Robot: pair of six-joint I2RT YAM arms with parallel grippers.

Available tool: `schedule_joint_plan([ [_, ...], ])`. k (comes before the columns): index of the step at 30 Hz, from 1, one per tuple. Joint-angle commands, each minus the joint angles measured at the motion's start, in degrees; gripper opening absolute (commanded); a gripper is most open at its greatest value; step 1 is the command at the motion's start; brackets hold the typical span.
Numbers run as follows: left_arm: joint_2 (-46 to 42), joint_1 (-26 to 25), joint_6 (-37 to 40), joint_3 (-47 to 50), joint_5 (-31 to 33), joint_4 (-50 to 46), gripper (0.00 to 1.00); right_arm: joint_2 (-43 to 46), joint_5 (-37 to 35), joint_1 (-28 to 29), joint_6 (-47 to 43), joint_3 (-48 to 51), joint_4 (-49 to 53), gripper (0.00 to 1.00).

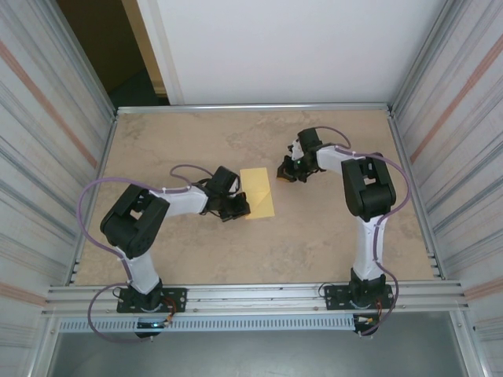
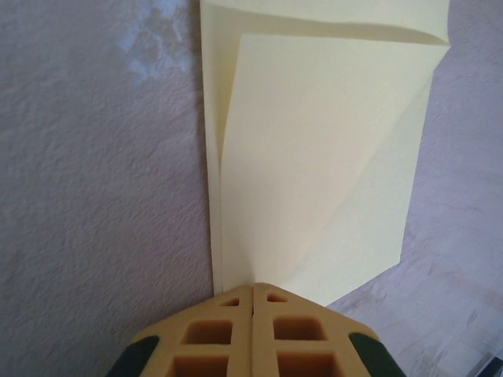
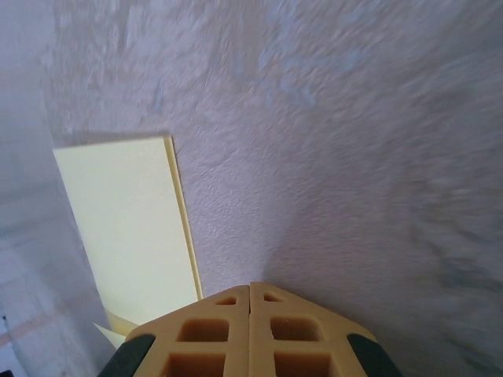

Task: Fold a paper plane with a square sheet of paper (pick it up from the middle)
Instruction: Fold the triangle a second time at the center of the table.

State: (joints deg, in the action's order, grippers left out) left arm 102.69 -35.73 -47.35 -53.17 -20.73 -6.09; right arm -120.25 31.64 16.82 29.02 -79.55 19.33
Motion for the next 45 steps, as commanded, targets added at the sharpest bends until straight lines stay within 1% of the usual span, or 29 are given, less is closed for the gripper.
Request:
schedule_joint_plan([
  [1,-0.9,-0.3,3.3,-3.6,1.8,-8.5,0.00,8.0,-1.1,1.8,-0.7,2.1,0.3,0.00],
  [4,-3.1,-0.3,3.9,-6.7,0.0,-6.9,0.00,12.1,-3.4,4.3,-0.1,6.4,-0.1,0.00],
  [7,-3.8,-0.3,2.8,-6.6,-1.0,-4.4,0.00,13.8,-4.6,7.0,0.9,10.2,-0.6,0.00],
  [11,-1.8,-0.3,2.1,-6.6,-1.9,-3.2,0.00,12.8,-3.0,10.4,1.4,12.0,-1.8,0.00],
  [15,-0.8,-0.2,1.6,-7.0,-1.7,-2.6,0.00,9.9,0.5,12.0,2.0,11.5,-3.4,0.00],
  [22,-0.1,-0.3,2.2,-7.1,-0.8,-3.5,0.00,5.4,1.7,12.8,1.7,7.7,-3.0,0.00],
  [29,2.7,-0.7,2.9,-9.0,-2.0,-4.0,0.00,1.9,-0.1,12.8,2.2,5.9,-1.5,0.00],
  [38,6.9,-1.0,4.1,-11.6,-2.2,-5.3,0.00,0.5,-1.1,12.5,2.5,6.6,-0.9,0.00],
  [45,6.5,-0.6,4.3,-8.1,-0.9,-5.7,0.00,0.5,-1.5,12.4,2.5,7.2,-0.8,0.00],
])
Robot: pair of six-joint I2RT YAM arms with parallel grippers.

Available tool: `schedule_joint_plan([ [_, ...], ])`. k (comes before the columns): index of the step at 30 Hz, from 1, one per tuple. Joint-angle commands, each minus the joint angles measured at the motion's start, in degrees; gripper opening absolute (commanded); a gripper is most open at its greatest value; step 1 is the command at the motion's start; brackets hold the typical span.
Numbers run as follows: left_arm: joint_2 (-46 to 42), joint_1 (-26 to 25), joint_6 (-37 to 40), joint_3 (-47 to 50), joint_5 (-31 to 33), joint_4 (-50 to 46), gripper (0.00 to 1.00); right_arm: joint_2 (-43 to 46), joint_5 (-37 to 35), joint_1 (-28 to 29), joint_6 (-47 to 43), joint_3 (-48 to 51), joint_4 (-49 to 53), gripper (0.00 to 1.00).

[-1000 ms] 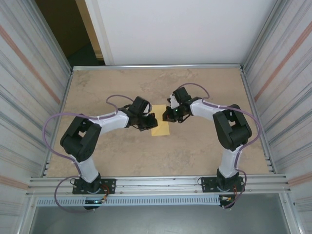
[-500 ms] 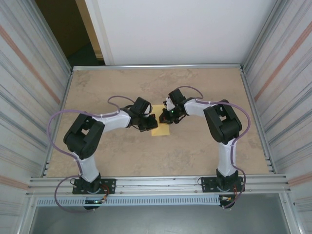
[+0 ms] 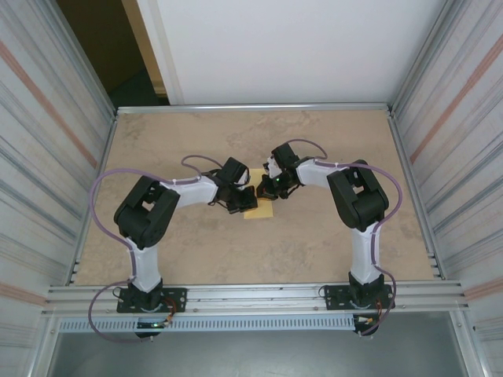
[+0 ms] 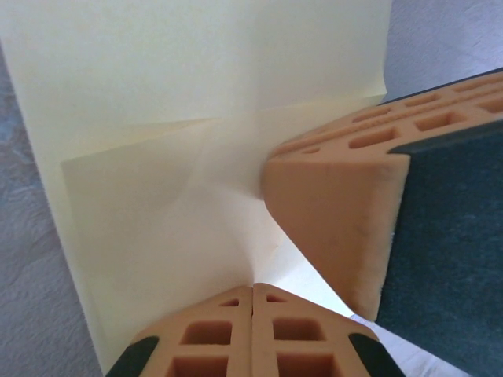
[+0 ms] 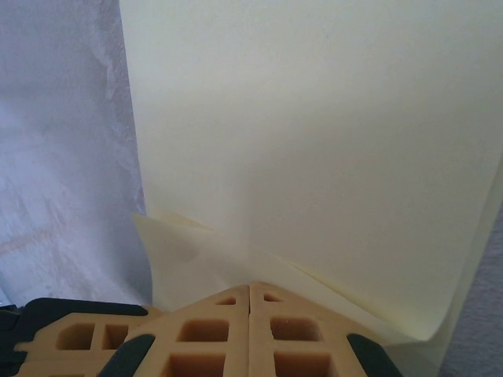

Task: Fold a paper plane with a square sheet of paper (pick it up from the middle)
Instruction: Fold the triangle a second time at the center of the table.

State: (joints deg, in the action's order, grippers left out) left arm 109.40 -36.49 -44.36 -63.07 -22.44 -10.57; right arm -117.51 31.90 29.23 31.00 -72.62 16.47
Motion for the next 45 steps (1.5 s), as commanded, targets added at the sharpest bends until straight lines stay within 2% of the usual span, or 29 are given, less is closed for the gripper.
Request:
schedule_joint_plan([
  [1,-0.8,0.2,1.4,2.8,0.9,-1.3,0.00,-2.2,-1.9,-0.1,0.5,0.3,2.0,0.00],
  [12,-9.7,1.4,-0.9,16.8,-0.4,2.1,0.00,-3.0,-2.5,-1.1,0.1,0.9,2.3,0.00],
  [18,-15.6,2.4,-1.7,21.2,-0.4,1.3,0.00,-3.2,-2.2,-1.1,-0.2,0.7,2.4,0.00],
  [23,-18.9,3.0,-1.2,17.9,-1.8,2.8,0.00,-2.0,-0.5,-1.0,-0.2,0.0,2.3,0.00],
  [27,-17.0,3.1,-1.9,13.8,-2.6,6.6,0.00,1.7,2.7,-0.9,1.5,-1.0,0.6,0.00],
  [36,-6.4,3.1,0.1,4.0,-0.6,5.8,0.00,10.2,1.7,-3.8,9.5,4.6,-4.2,0.16],
  [38,-5.2,3.3,0.5,3.4,0.0,5.6,0.00,11.7,1.2,-4.3,11.5,7.0,-5.6,0.19],
  [41,-4.4,4.2,0.4,3.8,0.4,6.1,0.00,14.0,0.6,-4.4,15.1,10.8,-7.7,0.30],
  [45,-3.8,4.8,0.0,5.0,1.1,6.6,0.00,15.0,0.4,-3.9,20.7,14.6,-11.7,0.38],
])
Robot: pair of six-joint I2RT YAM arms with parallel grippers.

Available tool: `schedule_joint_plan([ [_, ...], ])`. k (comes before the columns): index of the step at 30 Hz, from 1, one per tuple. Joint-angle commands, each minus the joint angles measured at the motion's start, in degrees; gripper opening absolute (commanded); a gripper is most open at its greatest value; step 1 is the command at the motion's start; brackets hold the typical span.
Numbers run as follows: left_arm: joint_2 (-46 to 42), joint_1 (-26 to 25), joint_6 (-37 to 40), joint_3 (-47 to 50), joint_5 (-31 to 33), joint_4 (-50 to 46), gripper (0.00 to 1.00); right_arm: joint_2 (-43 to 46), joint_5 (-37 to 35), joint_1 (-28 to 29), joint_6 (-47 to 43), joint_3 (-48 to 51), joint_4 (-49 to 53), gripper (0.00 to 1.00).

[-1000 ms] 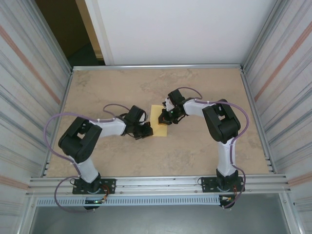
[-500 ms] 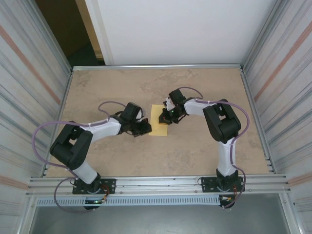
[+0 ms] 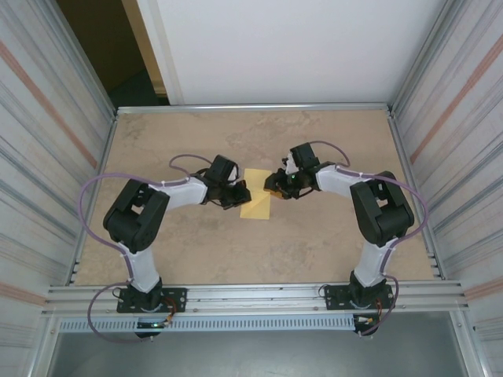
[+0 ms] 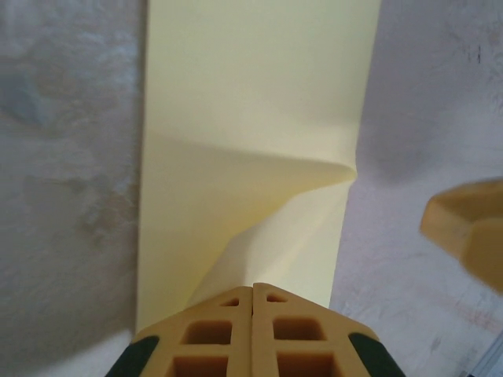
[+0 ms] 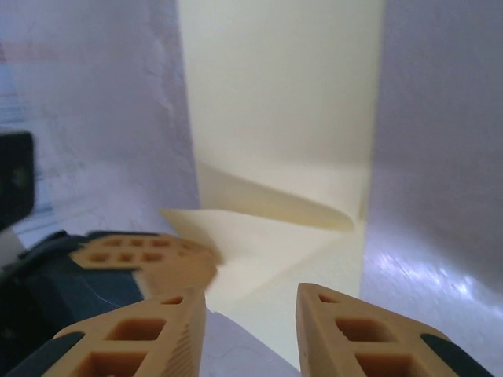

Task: Fold a paper plane with a square sheet of paper (pick it up from the middle)
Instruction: Fold the triangle a second time at the center of the table.

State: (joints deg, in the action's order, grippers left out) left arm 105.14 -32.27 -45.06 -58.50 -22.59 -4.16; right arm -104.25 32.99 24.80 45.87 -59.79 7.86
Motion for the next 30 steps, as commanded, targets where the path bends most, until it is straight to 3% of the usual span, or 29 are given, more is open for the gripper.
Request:
schedule_joint_plan([
  [1,0.7,0.6,0.3,0.9,1.4,0.6,0.01,1.6,-1.0,0.7,6.9,2.2,-3.6,0.39],
  [5,2.1,0.8,-1.1,2.3,1.2,2.0,0.01,-0.1,-1.3,1.5,8.4,1.7,-4.9,0.39],
  [10,2.9,0.8,-1.8,2.9,1.5,1.8,0.01,-3.2,-0.1,2.8,6.3,-2.2,-4.1,0.28],
  [17,3.5,0.7,-2.3,3.1,2.1,0.0,0.00,-7.2,-2.0,4.4,2.1,-6.4,0.0,0.20],
  [30,4.5,0.8,-2.8,2.3,5.7,-10.4,0.00,-10.6,-7.3,1.6,-3.1,-6.7,3.5,0.16],
])
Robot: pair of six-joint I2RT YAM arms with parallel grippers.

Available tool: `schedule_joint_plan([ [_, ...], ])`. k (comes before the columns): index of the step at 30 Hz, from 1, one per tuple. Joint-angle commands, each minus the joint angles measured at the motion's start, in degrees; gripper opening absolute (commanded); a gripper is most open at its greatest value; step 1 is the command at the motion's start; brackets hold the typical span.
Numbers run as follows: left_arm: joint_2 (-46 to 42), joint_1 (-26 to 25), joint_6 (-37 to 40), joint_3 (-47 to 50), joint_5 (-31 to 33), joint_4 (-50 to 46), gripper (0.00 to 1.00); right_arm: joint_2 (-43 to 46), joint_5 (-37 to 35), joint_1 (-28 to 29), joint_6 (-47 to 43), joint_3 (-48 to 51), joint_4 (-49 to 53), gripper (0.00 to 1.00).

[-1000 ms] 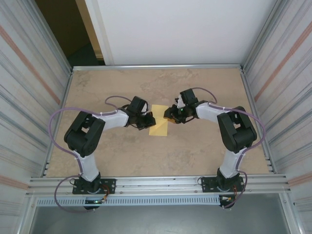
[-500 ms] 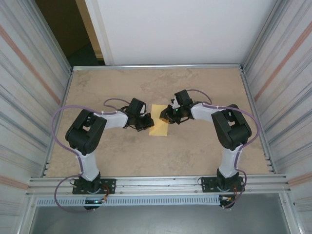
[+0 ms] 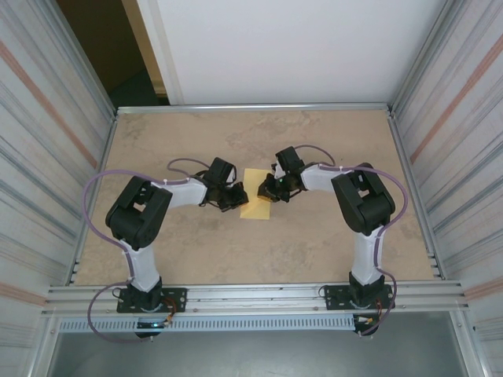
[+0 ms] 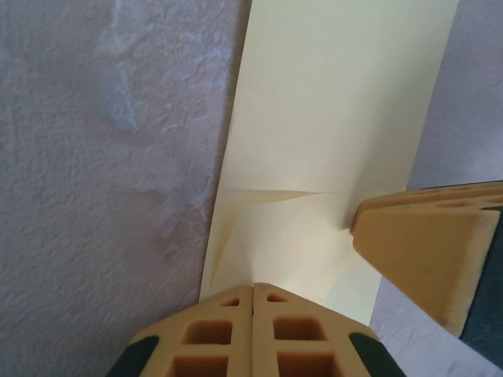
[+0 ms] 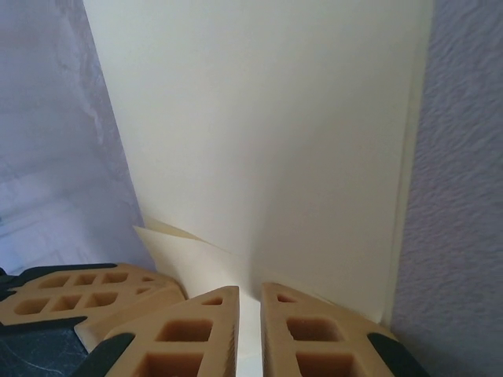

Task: Fold a paper plane with a square sheet of paper (pick it up from the middle)
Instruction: Fold the triangle a second time at the center of the table.

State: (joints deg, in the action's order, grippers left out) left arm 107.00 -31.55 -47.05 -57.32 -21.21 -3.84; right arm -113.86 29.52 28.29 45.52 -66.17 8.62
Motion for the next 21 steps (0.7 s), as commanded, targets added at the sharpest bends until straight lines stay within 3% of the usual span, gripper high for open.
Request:
schedule_joint_plan([
  [1,2.7,0.1,-0.9,1.5,4.5,-11.0,0.00,-1.0,-4.4,-2.6,-3.4,0.1,2.5,0.16],
  [10,2.8,0.1,-1.0,1.7,3.4,-9.9,0.00,2.2,-3.7,-8.6,-6.2,1.5,0.4,0.16],
  [14,1.9,0.1,-1.8,1.1,2.8,-9.7,0.00,7.0,-2.9,-6.4,-4.0,2.3,2.4,0.21],
  [16,1.6,0.1,-2.9,1.4,2.6,-9.1,0.00,9.1,-3.4,-4.5,-0.1,3.8,2.9,0.29],
  [21,1.4,0.3,-6.5,2.4,0.6,-7.2,0.02,10.1,-2.7,-0.5,9.3,7.2,-0.2,0.35],
])
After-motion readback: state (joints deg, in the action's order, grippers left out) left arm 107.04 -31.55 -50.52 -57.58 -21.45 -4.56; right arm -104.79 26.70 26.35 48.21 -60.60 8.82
